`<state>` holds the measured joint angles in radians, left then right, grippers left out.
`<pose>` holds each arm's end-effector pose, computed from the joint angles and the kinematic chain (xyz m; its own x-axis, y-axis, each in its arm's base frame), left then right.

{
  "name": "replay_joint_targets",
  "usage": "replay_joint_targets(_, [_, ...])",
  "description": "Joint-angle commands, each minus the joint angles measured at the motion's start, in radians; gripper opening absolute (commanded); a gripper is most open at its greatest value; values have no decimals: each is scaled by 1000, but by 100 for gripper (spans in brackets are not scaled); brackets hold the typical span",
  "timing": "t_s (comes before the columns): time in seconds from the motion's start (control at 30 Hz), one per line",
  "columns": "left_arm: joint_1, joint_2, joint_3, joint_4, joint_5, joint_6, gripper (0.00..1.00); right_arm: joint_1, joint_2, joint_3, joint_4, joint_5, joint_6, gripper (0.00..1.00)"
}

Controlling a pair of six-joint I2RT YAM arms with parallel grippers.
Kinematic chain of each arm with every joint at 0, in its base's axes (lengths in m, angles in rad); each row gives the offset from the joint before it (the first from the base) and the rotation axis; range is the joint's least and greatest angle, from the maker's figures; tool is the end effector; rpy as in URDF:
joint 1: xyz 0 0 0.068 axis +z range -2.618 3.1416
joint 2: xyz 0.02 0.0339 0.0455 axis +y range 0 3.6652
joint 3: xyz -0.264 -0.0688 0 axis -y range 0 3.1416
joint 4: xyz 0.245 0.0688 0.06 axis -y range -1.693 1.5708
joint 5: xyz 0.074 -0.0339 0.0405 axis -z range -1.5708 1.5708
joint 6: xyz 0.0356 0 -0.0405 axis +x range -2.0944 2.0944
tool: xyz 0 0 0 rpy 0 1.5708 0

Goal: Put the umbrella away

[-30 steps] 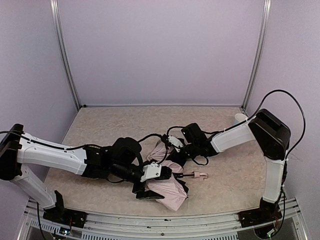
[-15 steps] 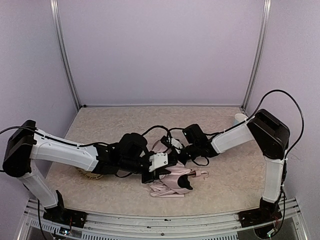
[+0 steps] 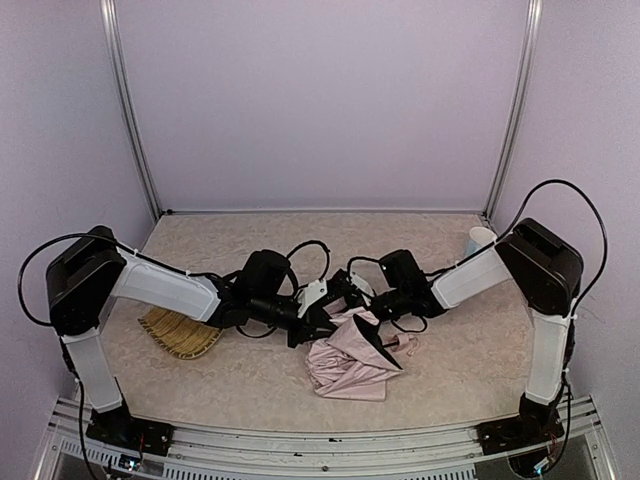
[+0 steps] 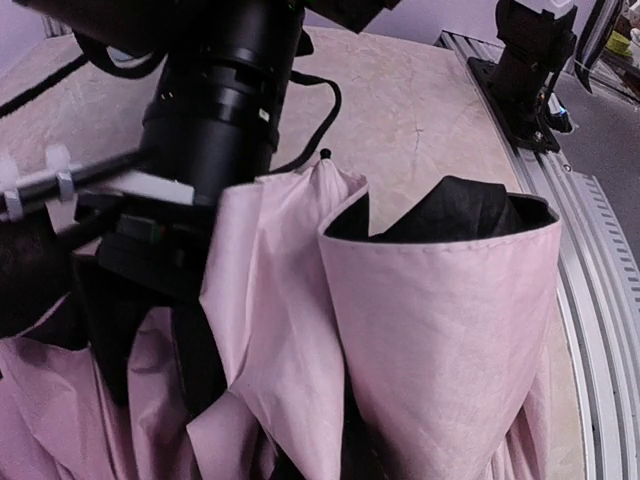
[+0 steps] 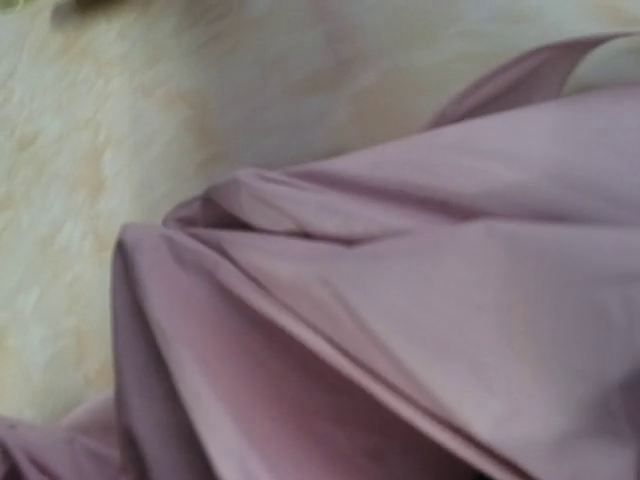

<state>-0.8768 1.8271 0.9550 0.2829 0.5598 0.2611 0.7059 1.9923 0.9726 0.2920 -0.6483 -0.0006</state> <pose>0.2266 -0.3019 0.1620 -0.1023 0.4650 -0.8794 0.9938 0.0855 -0.0705 0.2782 0.2654 0.1090 -0.5057 -0.4317 -0.7469 -0.8605 0.3139 0.4012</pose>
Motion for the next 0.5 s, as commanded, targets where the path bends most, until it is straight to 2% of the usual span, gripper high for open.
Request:
replay_joint_targets(0.0, [66, 84, -24, -94, -26, -30, 0, -33, -104, -21, 8, -19, 114, 69])
replay_joint_targets(0.13, [68, 84, -53, -87, 24, -21, 0, -74, -174, -34, -48, 91, 184, 76])
replay_joint_targets(0.23, [72, 97, -45, -91, 40, -23, 0, -110, -233, -45, -105, 147, 217, 77])
replay_joint_targets(0.33, [85, 126, -19, -103, 57, -37, 0, -113, -339, -74, -153, 190, 161, 73])
replay_joint_targets(0.47, [104, 164, 8, -113, 71, -40, 0, -87, -497, -152, -165, 117, 35, 68])
